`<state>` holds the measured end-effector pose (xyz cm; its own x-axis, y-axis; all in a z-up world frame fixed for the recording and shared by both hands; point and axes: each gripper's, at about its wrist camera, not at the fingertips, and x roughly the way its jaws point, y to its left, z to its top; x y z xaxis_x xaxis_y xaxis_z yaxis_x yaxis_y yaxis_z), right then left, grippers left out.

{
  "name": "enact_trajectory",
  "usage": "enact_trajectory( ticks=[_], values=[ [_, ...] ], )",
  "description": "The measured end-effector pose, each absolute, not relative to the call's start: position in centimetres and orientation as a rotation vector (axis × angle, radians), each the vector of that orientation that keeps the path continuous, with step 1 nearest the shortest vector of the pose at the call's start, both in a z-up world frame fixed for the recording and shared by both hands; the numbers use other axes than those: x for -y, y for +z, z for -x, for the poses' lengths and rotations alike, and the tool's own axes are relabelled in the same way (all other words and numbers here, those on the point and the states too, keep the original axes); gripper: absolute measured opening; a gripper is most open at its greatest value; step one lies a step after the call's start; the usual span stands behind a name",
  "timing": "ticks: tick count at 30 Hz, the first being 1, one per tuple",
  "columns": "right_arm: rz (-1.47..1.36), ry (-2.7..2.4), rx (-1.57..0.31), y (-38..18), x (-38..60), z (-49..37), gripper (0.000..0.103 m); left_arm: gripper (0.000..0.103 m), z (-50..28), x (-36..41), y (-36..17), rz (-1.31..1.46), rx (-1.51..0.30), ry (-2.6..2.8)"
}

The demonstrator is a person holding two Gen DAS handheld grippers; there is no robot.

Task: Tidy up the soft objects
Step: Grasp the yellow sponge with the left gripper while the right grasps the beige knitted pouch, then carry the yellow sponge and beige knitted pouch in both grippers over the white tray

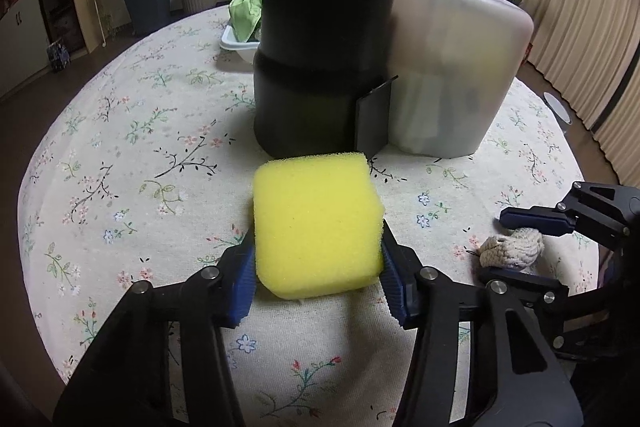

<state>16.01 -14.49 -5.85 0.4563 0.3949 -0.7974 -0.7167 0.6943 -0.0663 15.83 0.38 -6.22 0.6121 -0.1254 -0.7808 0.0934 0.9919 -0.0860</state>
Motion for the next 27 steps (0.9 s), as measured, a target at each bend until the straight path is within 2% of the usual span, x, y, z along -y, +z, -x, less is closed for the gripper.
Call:
enact_trajectory(
  ticks=[27],
  values=[
    [0.216, 0.626, -0.926, -3.6, 18.9, -14.7, 0.044, 0.050, -13.3, -0.7, -4.7, 0.036, -0.861, -0.115]
  ],
)
